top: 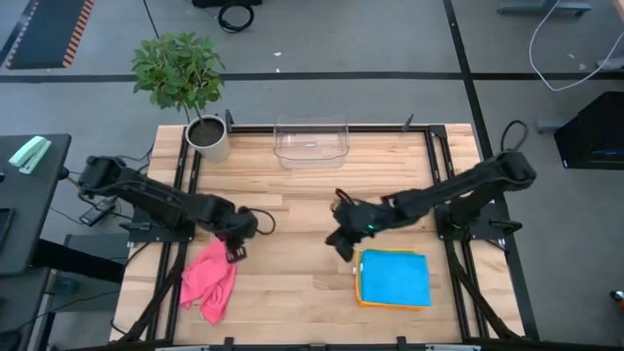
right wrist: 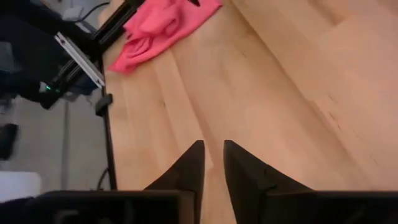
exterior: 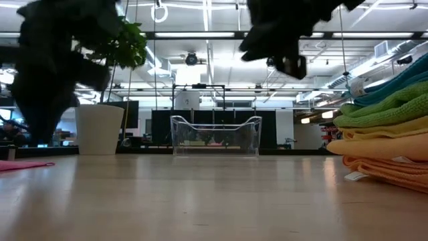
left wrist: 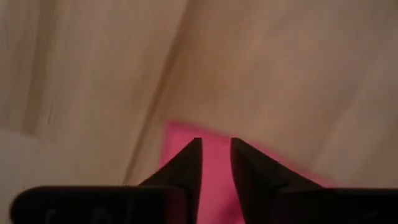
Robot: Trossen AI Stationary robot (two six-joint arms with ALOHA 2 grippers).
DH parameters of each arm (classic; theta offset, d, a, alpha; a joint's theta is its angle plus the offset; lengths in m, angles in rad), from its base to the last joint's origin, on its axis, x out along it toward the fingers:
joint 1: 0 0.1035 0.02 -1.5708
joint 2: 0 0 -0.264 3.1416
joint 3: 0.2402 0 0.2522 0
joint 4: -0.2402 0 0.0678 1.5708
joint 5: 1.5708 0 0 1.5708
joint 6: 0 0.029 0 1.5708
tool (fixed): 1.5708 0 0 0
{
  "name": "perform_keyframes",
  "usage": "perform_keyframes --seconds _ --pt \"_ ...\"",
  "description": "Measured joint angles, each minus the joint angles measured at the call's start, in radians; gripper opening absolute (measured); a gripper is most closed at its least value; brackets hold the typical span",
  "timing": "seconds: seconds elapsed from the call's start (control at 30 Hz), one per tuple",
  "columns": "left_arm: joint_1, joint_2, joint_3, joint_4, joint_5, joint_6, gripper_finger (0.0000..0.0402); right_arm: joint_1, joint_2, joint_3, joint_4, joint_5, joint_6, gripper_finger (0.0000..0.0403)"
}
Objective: Fold microfiber towels
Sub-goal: Fold the pink towel on the table
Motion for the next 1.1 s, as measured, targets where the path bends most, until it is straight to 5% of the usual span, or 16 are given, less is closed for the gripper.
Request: perform_keyframes --seconds 0.33,0.47,0.6,0.77,0.9,1.1 --pt "0.079 -0.004 -0.142 0.094 0.028 0.119 0.0208 -0.063 0.122 0.038 0.055 -0.087 0.041 0.0106" --pt "0.07 0.014 -0.173 0.148 0.027 0.135 0.0223 -0.062 0.12 0.037 0.052 -0.086 0.04 0.0108" --pt "0.033 0.047 -0.174 0.138 -0.036 0.17 0.0169 -0.062 0.12 0.037 0.049 -0.084 0.023 0.0108" --pt "0.002 0.048 -0.158 0.156 -0.095 0.151 0.0021 -0.062 0.12 0.037 0.038 -0.083 -0.036 0.0108" --pt "0.01 0.035 -0.067 0.209 -0.082 0.103 0.0016 -0.056 0.12 0.037 0.034 -0.03 -0.113 0.0108" --pt "0.066 0.009 0.155 0.28 -0.061 0.091 0.001 -0.031 0.119 0.037 0.074 0.202 -0.201 0.0102"
